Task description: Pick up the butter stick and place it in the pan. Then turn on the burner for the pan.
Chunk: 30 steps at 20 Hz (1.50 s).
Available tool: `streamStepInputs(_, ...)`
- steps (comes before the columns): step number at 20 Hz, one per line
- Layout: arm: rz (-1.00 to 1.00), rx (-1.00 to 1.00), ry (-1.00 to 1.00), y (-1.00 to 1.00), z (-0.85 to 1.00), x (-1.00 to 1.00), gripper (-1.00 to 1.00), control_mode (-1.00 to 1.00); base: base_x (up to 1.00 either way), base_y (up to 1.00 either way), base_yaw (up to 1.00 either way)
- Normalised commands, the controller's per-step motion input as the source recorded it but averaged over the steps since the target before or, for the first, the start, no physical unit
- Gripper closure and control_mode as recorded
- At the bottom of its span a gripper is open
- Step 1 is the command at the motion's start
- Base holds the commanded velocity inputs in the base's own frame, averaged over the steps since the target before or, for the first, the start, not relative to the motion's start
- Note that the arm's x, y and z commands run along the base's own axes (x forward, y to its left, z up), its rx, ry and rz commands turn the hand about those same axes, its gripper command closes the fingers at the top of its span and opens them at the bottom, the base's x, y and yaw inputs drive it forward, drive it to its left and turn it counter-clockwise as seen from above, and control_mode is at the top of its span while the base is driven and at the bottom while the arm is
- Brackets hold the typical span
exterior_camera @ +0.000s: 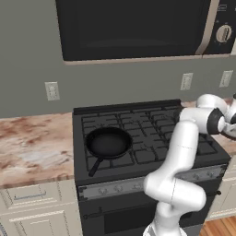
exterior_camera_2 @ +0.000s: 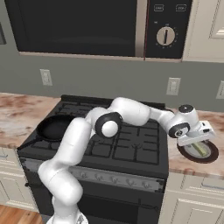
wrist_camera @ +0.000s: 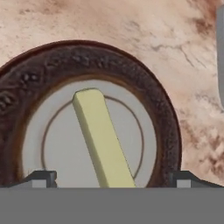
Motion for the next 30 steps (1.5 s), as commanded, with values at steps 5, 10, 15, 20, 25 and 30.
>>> streamStepInputs(5, 0.06, 0.01, 0.01, -0.17, -0.27, 0.12, -1.00, -1.00, 0.00, 0.00, 0.00)
streamStepInputs(10, 0.06, 0.02, 0.05, -0.15, -0.19, 0.19, -1.00, -1.00, 0.00, 0.00, 0.00)
streamStepInputs(15, 0.07, 0.00, 0.06, -0.02, -0.28, 0.07, -1.00, -1.00, 0.00, 0.00, 0.00)
streamStepInputs(20, 0.05, 0.00, 0.03, 0.07, -0.35, -0.19, 1.00, -1.00, 0.00, 0.00, 0.00)
streamStepInputs(25, 0.00, 0.00, -0.03, 0.24, -0.21, -0.39, 1.00, -1.00, 0.00, 0.00, 0.00)
streamStepInputs(30, 0.00, 0.00, -0.07, 0.58, 0.04, -0.46, 1.00, -1.00, 0.00, 0.00, 0.00)
